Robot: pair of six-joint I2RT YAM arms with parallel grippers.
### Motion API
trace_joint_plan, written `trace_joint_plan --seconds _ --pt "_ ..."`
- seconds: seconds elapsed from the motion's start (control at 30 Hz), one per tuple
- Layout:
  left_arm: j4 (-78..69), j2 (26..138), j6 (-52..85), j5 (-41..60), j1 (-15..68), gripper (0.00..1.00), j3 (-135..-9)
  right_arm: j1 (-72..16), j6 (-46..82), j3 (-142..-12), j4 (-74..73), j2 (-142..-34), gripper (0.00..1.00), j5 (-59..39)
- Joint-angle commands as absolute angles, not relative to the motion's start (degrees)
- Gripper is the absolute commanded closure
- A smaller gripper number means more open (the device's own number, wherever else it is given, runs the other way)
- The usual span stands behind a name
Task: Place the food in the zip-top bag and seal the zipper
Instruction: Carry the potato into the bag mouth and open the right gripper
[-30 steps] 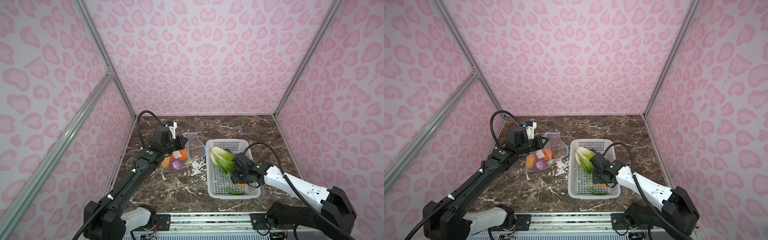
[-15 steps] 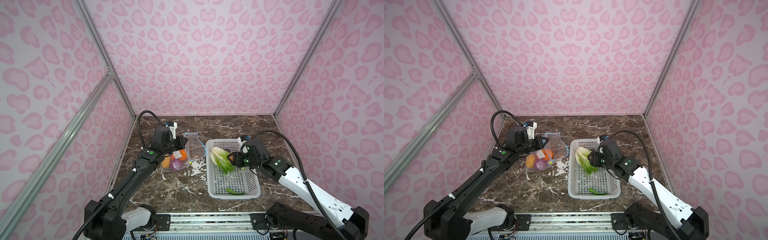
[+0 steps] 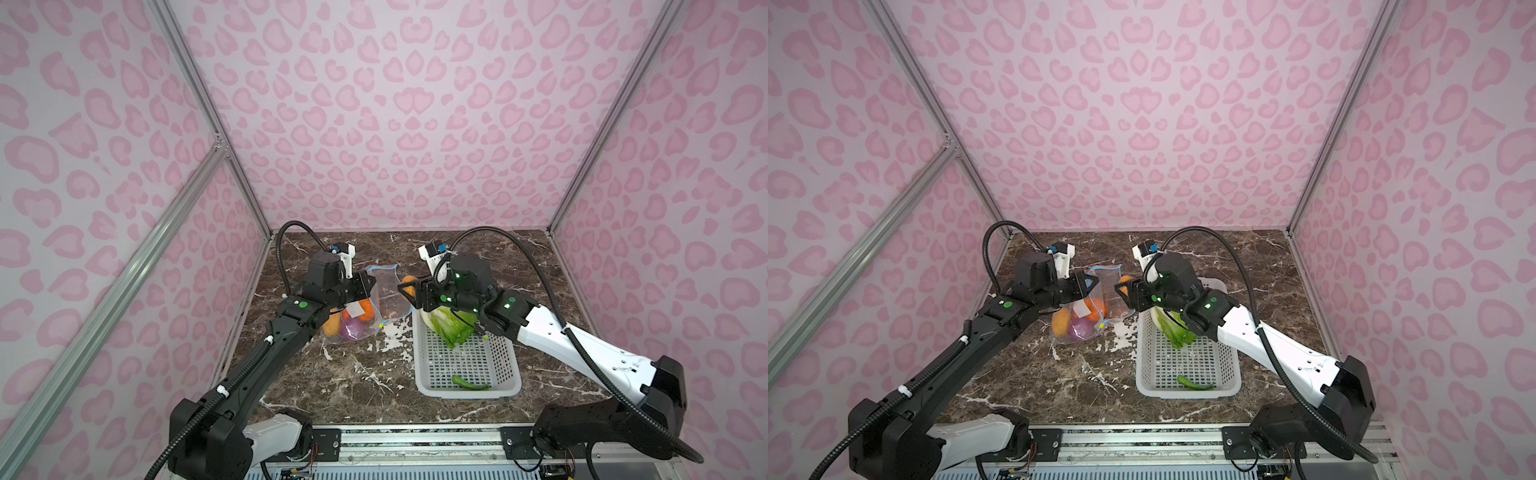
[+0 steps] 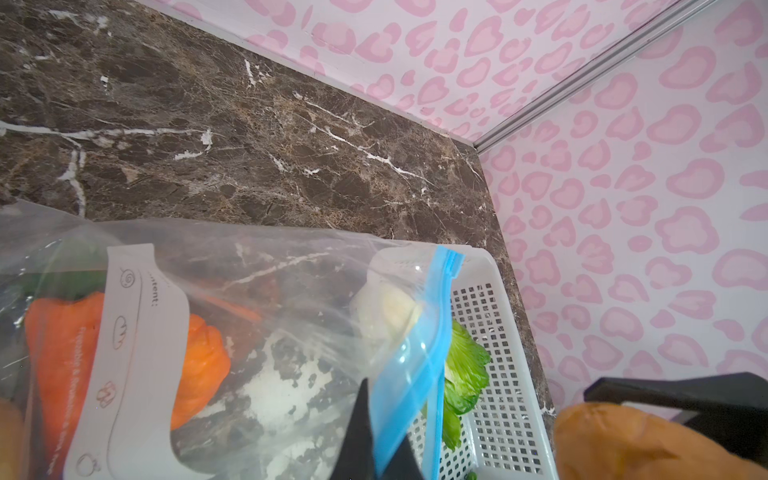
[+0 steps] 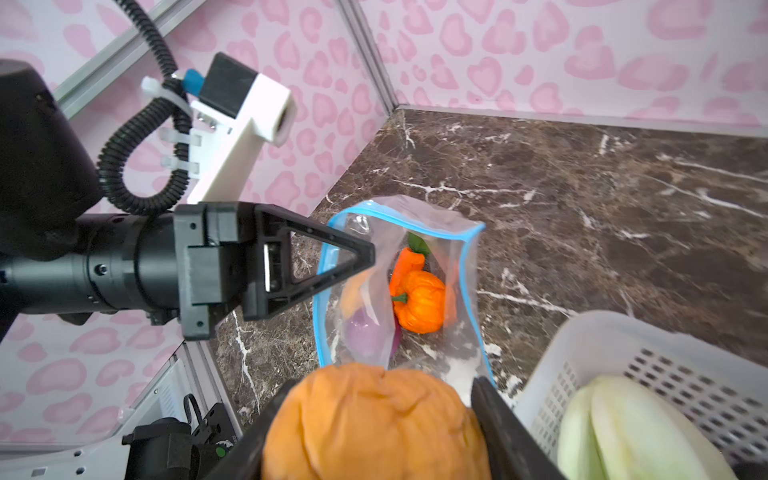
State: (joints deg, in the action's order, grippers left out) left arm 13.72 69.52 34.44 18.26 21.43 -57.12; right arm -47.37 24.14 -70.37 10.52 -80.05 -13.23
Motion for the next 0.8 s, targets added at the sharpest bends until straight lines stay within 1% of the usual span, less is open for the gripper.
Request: trace_joint_plan --seconds 0.0,0.27,0.53,0.77 --pt "13.4 69.3 34.1 18.9 21.5 0.98 -57.8 -49.3 20.6 -72.2 7.5 -83.4 0.55 -10.8" --pt "13.4 69.0 34.4 19.1 21.4 0.98 -57.8 -50.9 22.8 -70.3 1.7 -89.2 0.55 -8.9" --pt "13.4 68.4 34.5 19.0 21.4 0.98 -57.7 -51.0 22.3 -70.2 0.3 -93.4 0.55 -1.4" --pt "13.3 68.5 34.5 18.9 21.5 0.98 -57.7 -51.1 22.4 -75.1 3.6 -99.6 0.52 -2.2"
